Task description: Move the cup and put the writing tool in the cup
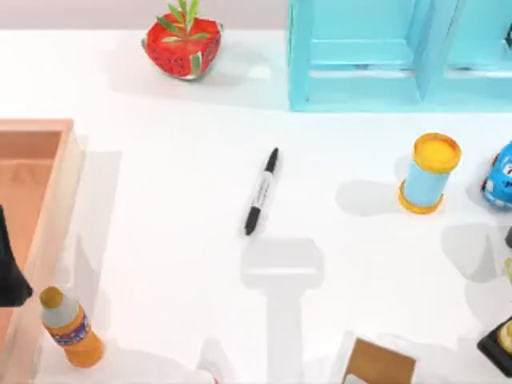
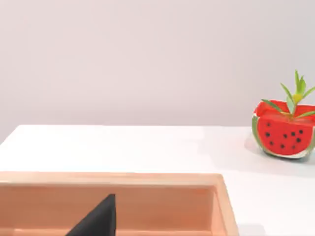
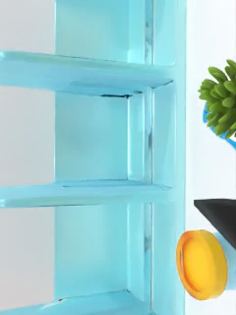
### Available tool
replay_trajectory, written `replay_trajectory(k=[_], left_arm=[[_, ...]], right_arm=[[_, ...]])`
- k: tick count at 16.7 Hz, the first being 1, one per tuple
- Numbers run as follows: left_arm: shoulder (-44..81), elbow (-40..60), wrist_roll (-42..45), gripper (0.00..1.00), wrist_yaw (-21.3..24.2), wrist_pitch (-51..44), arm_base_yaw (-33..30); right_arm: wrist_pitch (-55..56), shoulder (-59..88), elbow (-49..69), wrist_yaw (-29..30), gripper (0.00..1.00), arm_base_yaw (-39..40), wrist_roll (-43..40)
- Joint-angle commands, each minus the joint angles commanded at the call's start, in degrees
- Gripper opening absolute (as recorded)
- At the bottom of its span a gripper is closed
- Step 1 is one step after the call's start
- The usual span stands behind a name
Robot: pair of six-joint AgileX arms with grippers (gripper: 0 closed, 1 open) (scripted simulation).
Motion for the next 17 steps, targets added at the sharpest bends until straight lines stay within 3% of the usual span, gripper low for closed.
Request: replay_trajectory(k=[4,8,17], left_arm=[[1.80,1.76,0.31,1.00,-0.07,-1.68,0.37],[12.71,12.30,2.01,1.00,-0.21,-10.79,2.09],[62.43,51.33,8.23,1.00,-0.17,-45.21,7.85]], right_arm=[[0.00,0.00,0.00,0.00,1.00,0.00,0.00],[0.00,0.00,0.00,0.00,1.00,0.00,0.00],[0.00,0.00,0.00,0.00,1.00,0.00,0.00]])
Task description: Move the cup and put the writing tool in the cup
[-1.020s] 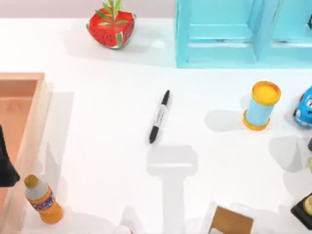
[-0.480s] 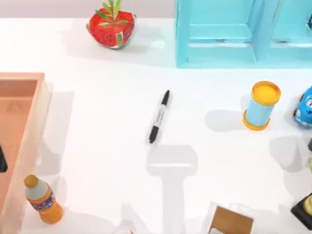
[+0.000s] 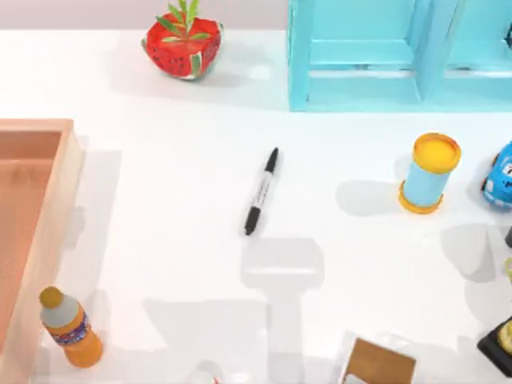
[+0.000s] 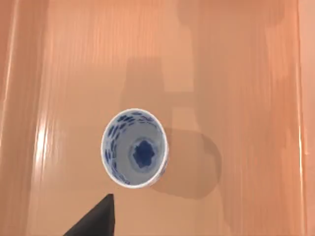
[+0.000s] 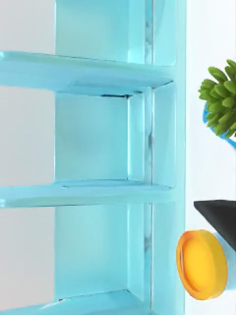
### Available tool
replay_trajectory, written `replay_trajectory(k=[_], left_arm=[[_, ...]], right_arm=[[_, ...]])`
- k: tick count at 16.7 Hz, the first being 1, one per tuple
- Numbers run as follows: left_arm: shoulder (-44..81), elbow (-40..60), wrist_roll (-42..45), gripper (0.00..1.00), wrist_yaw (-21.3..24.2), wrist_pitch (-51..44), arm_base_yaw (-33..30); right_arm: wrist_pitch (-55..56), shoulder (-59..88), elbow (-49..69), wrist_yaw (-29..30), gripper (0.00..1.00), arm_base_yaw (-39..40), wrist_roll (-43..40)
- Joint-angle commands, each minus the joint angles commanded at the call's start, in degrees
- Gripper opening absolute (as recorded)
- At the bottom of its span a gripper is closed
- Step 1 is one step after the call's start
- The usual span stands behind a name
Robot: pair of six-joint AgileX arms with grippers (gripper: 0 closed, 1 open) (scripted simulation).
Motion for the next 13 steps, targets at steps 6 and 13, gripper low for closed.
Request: replay_trajectory(k=[6,13], left_arm=[[26.97,22.95,3.79,1.00,0.01,-19.82,3.32],[39.54,34.40,5.61,1.00,-0.03,-28.90,4.93]], right_arm=[[0.00,0.00,0.00,0.00,1.00,0.00,0.00],[0.00,0.00,0.00,0.00,1.00,0.00,0.00]])
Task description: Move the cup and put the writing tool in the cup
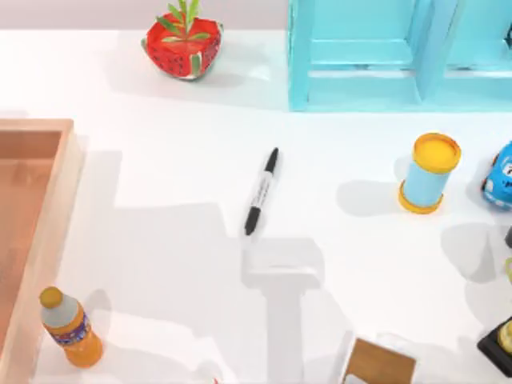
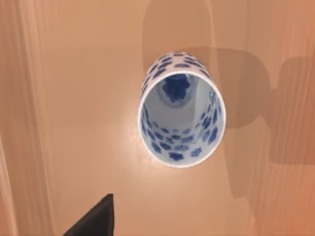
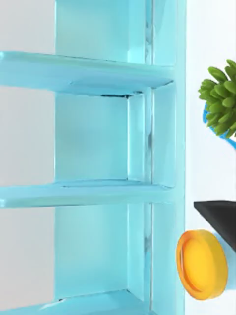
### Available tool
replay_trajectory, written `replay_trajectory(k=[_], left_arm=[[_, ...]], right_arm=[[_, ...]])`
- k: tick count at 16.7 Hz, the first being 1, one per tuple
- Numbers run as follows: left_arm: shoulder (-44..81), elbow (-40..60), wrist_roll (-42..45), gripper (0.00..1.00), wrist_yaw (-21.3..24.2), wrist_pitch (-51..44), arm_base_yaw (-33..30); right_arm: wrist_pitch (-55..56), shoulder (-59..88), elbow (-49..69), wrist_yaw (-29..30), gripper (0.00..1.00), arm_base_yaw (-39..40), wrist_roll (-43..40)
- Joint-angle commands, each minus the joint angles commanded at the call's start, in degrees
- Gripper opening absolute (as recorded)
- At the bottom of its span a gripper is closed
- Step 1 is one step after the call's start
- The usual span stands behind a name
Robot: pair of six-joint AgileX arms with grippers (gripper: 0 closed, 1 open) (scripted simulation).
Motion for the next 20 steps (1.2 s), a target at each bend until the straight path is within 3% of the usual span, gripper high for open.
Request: replay_trajectory(k=[6,14,20], left_arm=[[0.10,-1.03,-0.10,1.00,0.00,1.03,-0.21],[4.33,-15.12,0.28,1.00,0.02,19.92,0.21],[4.97,-17.11,0.35,1.00,0.02,22.09,0.27]], right_arm=[[0.00,0.00,0.00,0.00,1.00,0.00,0.00],[0.00,0.00,0.00,0.00,1.00,0.00,0.00],[0.00,0.00,0.00,0.00,1.00,0.00,0.00]])
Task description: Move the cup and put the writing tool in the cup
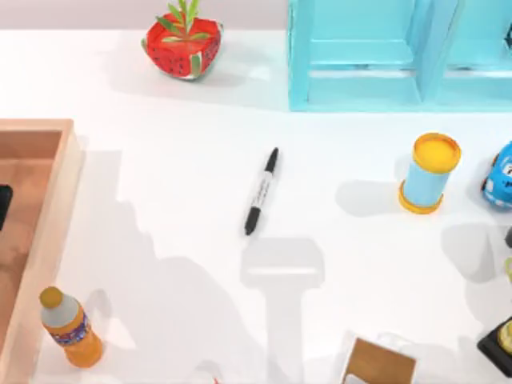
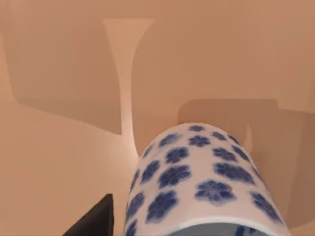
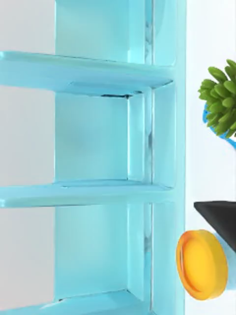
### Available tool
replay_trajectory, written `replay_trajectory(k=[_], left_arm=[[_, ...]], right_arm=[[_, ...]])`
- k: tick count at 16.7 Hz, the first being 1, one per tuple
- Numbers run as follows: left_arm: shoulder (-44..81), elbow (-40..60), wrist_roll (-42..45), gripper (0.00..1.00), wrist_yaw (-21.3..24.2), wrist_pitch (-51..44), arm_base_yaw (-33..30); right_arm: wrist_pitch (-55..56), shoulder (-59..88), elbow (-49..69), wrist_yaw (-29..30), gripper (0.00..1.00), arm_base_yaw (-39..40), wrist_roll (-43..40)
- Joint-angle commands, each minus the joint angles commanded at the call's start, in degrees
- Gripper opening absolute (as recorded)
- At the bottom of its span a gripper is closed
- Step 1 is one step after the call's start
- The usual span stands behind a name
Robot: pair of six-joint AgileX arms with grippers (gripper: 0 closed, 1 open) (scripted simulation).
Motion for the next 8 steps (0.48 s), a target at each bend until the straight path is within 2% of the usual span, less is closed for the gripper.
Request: replay_trajectory(k=[8], left_arm=[[0.00,0.00,0.00,0.40,0.00,0.00,0.00]], right_arm=[[0.00,0.00,0.00,0.00,1.00,0.00,0.00]])
